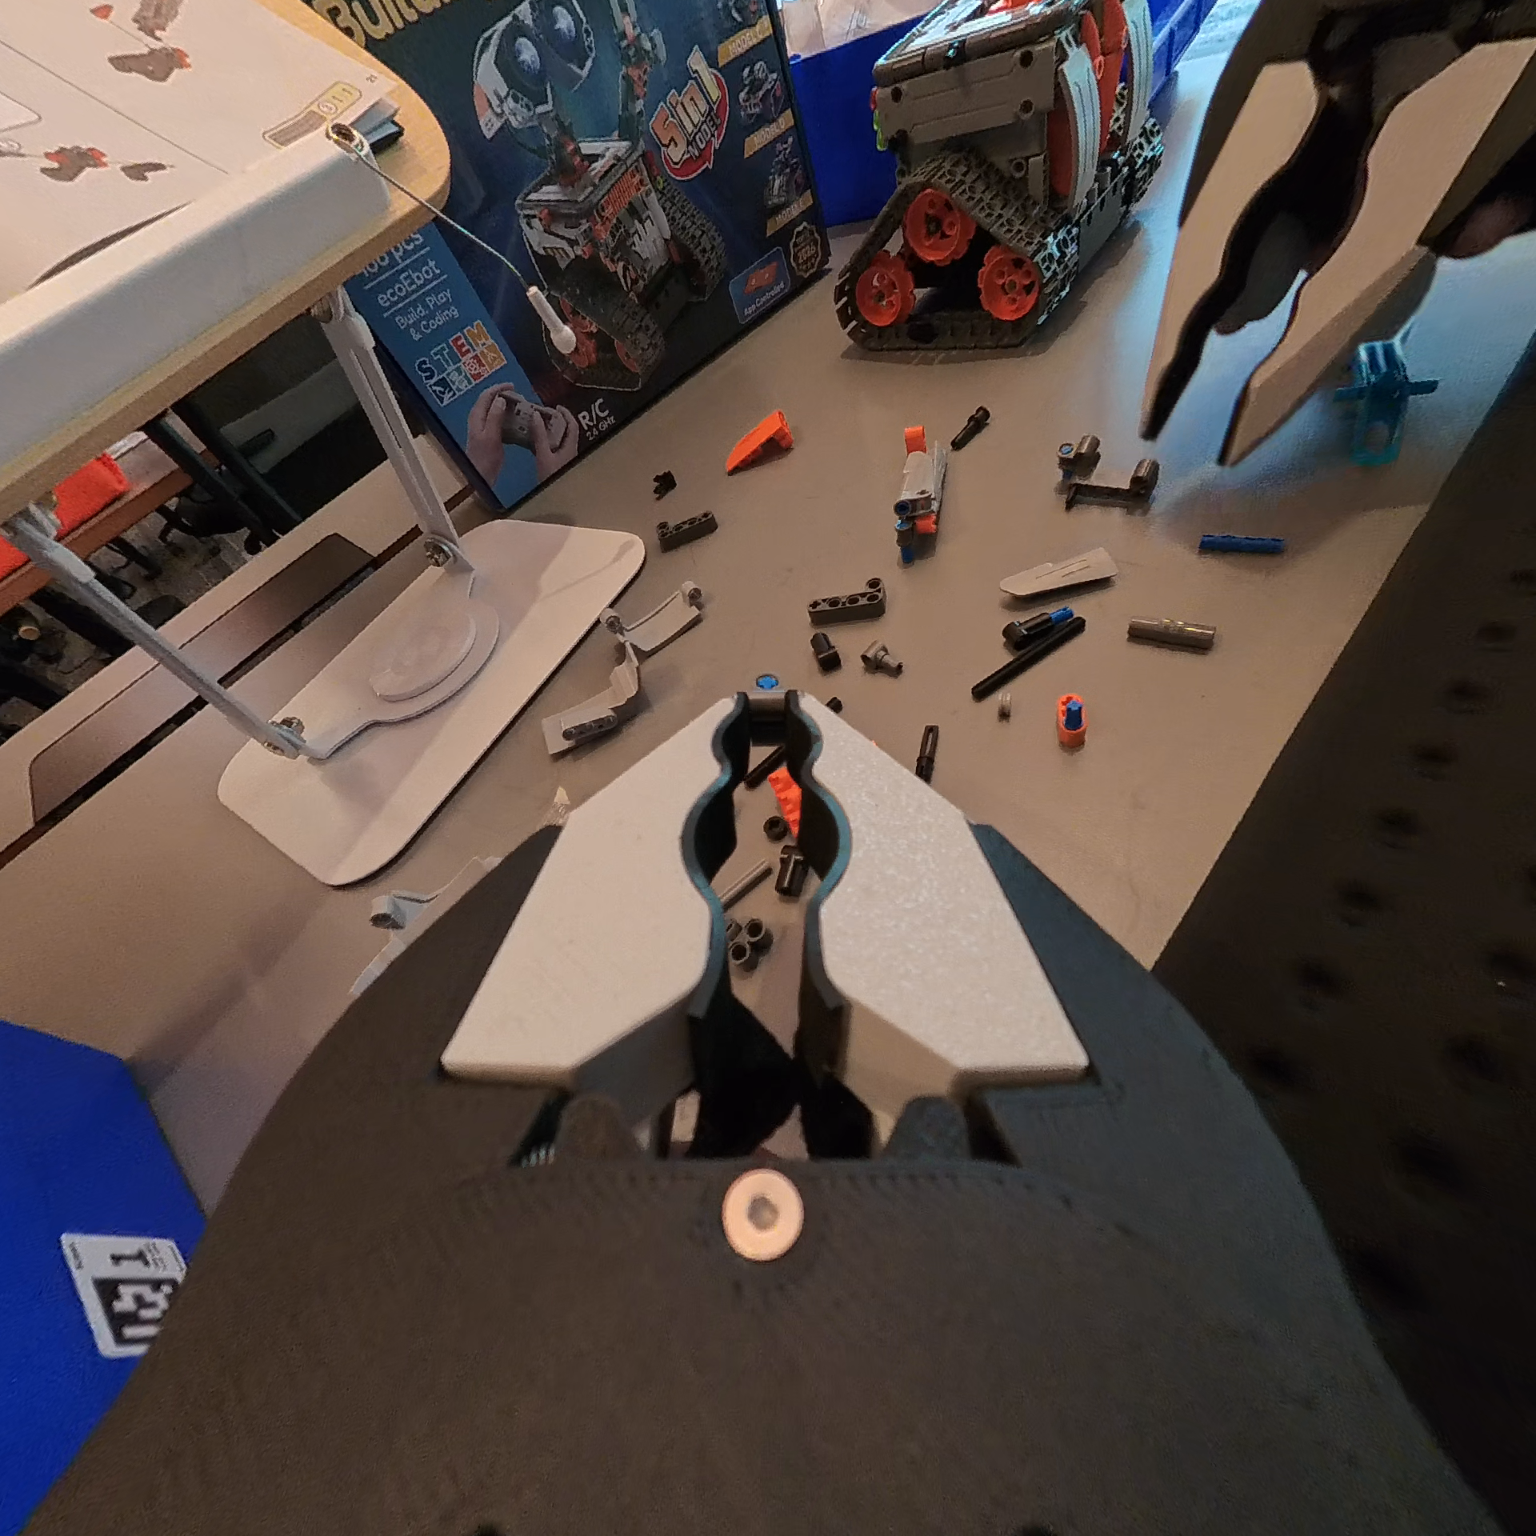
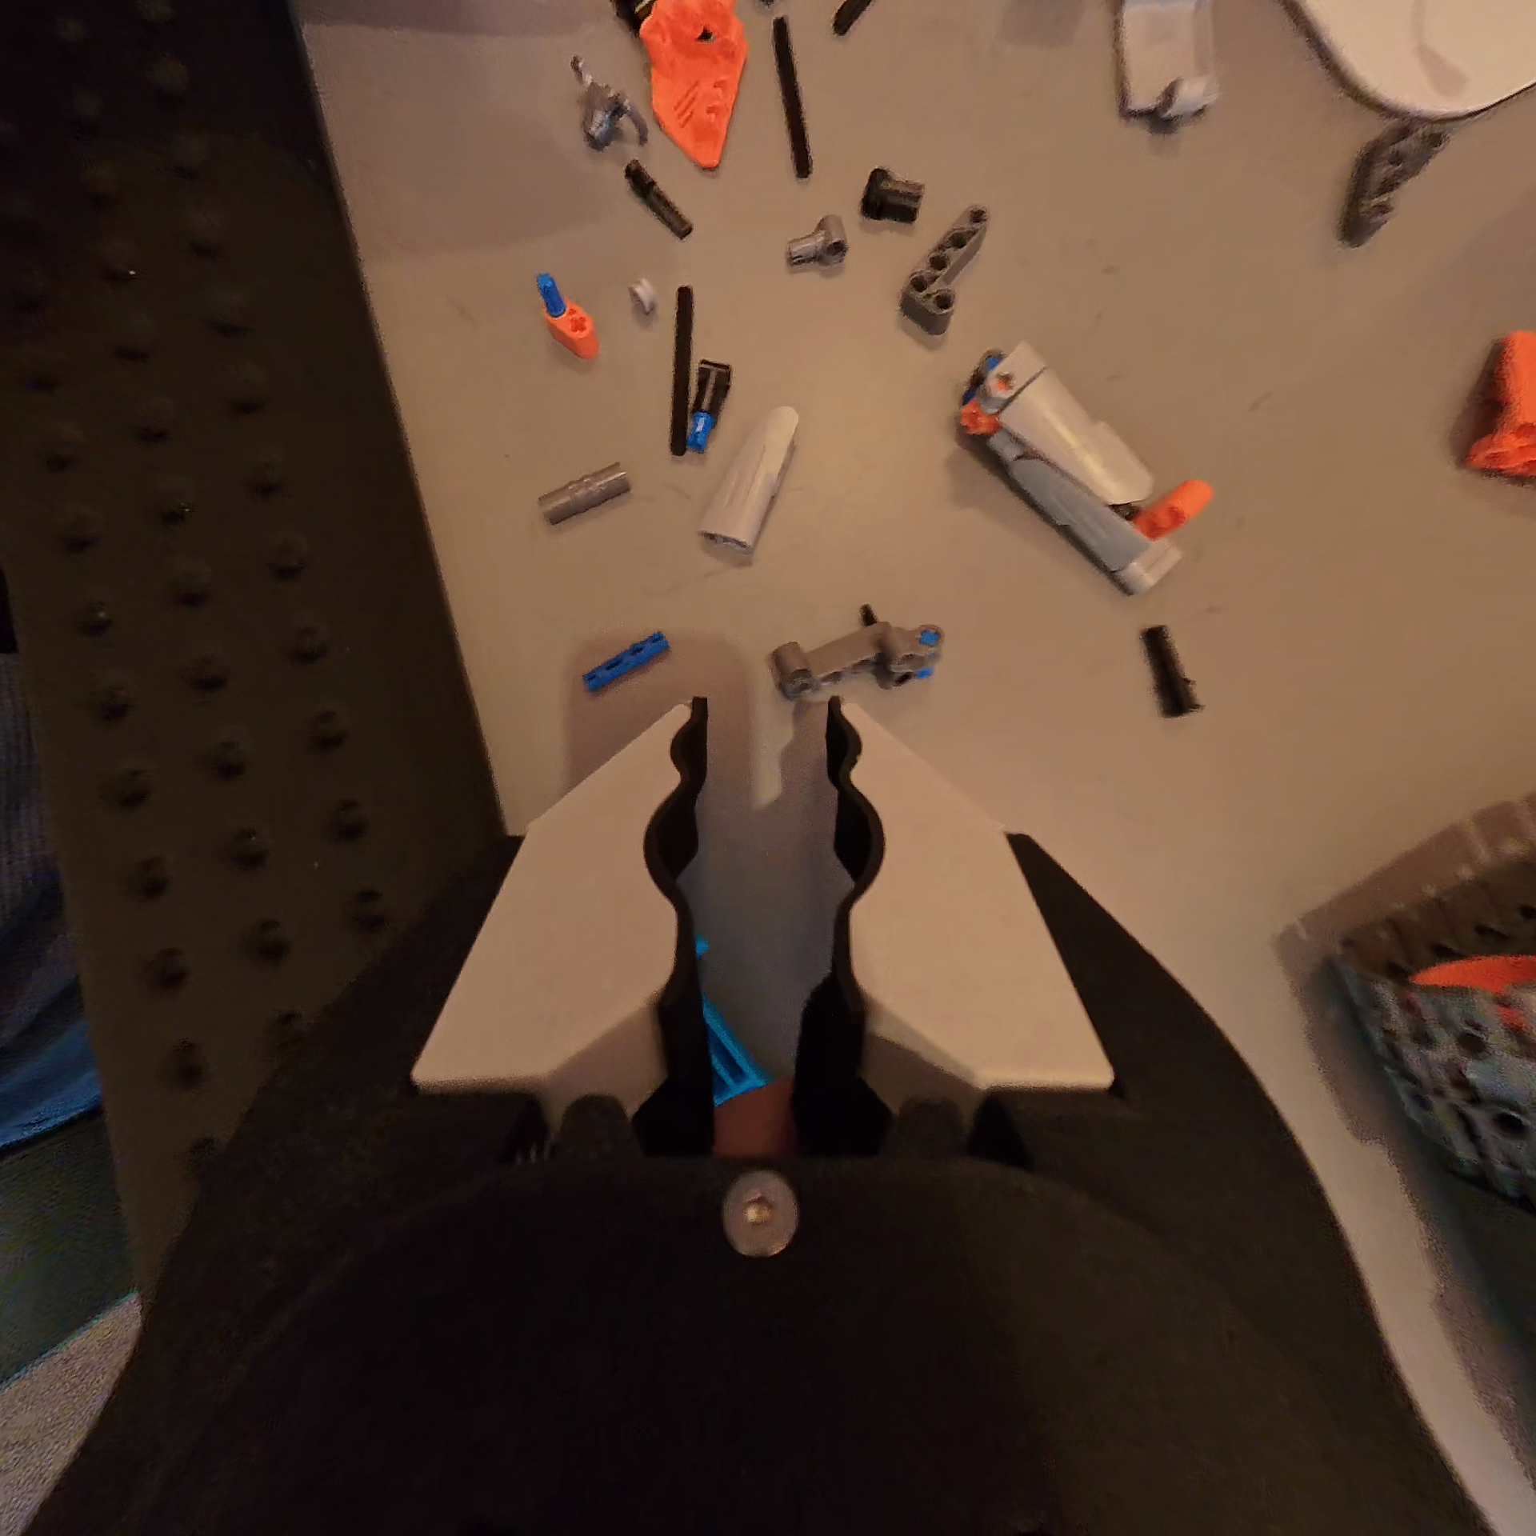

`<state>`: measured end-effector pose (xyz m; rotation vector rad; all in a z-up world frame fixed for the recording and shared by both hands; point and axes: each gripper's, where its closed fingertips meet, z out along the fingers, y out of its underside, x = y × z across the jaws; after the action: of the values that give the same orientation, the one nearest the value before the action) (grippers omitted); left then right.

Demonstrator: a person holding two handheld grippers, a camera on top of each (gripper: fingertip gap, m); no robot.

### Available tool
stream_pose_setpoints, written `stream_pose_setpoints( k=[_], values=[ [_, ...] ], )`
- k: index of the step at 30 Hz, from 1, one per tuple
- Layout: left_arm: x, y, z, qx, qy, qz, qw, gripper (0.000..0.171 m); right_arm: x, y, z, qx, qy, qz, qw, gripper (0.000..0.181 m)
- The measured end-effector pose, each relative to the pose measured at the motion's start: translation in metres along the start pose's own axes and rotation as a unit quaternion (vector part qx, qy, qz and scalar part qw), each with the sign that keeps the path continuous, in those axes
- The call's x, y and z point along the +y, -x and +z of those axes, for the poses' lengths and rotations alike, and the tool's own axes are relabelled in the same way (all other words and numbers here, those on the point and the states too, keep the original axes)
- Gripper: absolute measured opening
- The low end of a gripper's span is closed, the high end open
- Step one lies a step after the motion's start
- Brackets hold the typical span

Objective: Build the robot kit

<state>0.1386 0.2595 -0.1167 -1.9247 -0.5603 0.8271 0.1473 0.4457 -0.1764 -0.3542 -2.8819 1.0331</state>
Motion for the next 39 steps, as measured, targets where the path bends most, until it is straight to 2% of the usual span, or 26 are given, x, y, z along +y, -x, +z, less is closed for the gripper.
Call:
stream_pose_setpoints(
  k=[5,12,16,20,26,28,39],
  values=[
    [-0.002,-0.009,0.006,0.020,0.007,0.003,1.000,0.006,-0.002,-0.024,-0.016,0.047,-0.013,-0.013,0.999,0.030],
    [-0.019,-0.035,0.025,0.100,0.000,-0.048,0.994,0.006,-0.015,-0.029,-0.006,0.047,-0.025,-0.073,0.996,0.037],
    [-0.026,-0.045,0.033,0.141,-0.006,-0.090,0.986,0.006,-0.018,-0.032,0.000,0.021,-0.038,-0.092,0.995,0.039],
    [-0.027,-0.048,0.036,0.158,-0.007,-0.112,0.981,0.006,-0.014,-0.034,0.008,-0.006,-0.033,-0.091,0.995,0.033],
    [-0.023,-0.048,0.039,0.178,-0.001,-0.146,0.973,0.006,-0.013,-0.033,0.014,-0.009,-0.043,-0.086,0.995,0.007],
    [-0.021,-0.048,0.040,0.181,0.003,-0.148,0.972,0.006,-0.013,-0.031,0.015,-0.010,-0.045,-0.084,0.995,0.006],
    [0.003,-0.065,0.042,0.212,0.082,-0.102,0.968,0.006,-0.012,-0.027,0.012,-0.016,-0.033,-0.090,0.995,0.025]
  ],
)
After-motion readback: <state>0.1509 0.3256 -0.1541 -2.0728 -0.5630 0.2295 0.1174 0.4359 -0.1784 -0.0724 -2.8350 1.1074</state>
